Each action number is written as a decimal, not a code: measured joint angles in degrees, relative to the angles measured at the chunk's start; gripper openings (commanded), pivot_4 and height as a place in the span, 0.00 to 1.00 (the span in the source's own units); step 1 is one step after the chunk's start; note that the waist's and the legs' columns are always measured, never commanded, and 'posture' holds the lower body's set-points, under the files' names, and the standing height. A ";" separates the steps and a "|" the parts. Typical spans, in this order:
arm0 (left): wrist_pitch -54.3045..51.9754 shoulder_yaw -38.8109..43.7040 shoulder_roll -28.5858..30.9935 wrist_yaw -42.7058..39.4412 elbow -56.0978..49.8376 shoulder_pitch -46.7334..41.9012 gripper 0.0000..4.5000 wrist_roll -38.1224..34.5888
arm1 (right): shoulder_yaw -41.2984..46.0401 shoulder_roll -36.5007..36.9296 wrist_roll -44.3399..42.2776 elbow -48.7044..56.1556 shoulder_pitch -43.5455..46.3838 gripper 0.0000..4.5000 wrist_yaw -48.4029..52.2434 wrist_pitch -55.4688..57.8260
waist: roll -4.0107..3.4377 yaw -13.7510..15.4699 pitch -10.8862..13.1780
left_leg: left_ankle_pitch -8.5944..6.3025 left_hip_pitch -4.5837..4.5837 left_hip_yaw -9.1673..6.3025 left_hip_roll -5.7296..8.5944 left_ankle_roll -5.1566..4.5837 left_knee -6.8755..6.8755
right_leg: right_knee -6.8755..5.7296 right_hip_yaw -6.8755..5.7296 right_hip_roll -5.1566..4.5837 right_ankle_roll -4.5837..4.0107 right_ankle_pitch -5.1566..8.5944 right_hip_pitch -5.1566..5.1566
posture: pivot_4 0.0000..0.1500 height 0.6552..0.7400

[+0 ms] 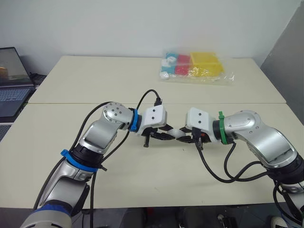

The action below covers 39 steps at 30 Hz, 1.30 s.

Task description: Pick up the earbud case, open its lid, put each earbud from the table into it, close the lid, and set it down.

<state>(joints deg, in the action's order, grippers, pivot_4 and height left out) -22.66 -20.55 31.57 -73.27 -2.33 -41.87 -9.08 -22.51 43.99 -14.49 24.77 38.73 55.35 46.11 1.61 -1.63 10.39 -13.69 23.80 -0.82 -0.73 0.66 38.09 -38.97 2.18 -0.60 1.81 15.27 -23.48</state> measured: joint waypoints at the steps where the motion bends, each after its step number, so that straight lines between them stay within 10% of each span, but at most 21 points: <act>1: -0.45 -0.06 -0.11 -0.01 -0.04 0.46 0.17 -0.01 | 0.03 0.00 0.05 0.00 0.04 0.54 -0.04 -0.28 | 0.00 0.00 0.00 | 0.00 0.00 -0.01 0.00 0.00 0.00 | 0.00 -0.01 0.00 0.00 0.00 0.00 | 1.00 1.00; 7: -0.68 -0.08 -0.14 0.03 0.15 1.10 0.17 -0.13 | 2.39 0.12 -1.32 0.08 0.32 0.99 0.31 0.68 | 0.00 0.01 0.00 | 0.00 0.00 -0.01 0.00 0.00 0.00 | 0.00 -0.01 0.00 0.00 0.00 0.00 | 1.00 1.00; 18: -28.48 18.35 -1.03 -0.60 7.64 -4.81 0.17 -24.40 | 32.64 -2.23 -25.52 2.40 -3.62 0.99 -4.57 20.91 | 0.00 0.00 0.00 | 0.00 0.00 -0.15 0.03 0.00 0.00 | 0.00 -0.03 -0.07 0.00 0.00 0.09 | 1.00 1.00; 39: -27.99 19.79 -5.49 13.76 0.07 -1.18 0.17 -26.66 | 23.87 -5.19 -20.69 9.07 -0.93 0.99 -18.16 11.77 | 0.00 -0.05 0.00 | 0.00 -0.01 -0.10 0.07 0.01 -0.02 | 0.00 0.07 -0.13 0.01 0.00 0.07 | 1.00 1.00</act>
<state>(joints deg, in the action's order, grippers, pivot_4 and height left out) -50.65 -0.75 26.08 -59.51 -2.27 -43.05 -35.74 1.36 38.80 -35.18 33.84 37.80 37.19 57.88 1.61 -1.67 10.39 -13.69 23.80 -0.91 -0.66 0.67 38.07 -38.96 2.25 -0.73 1.82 15.27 -23.41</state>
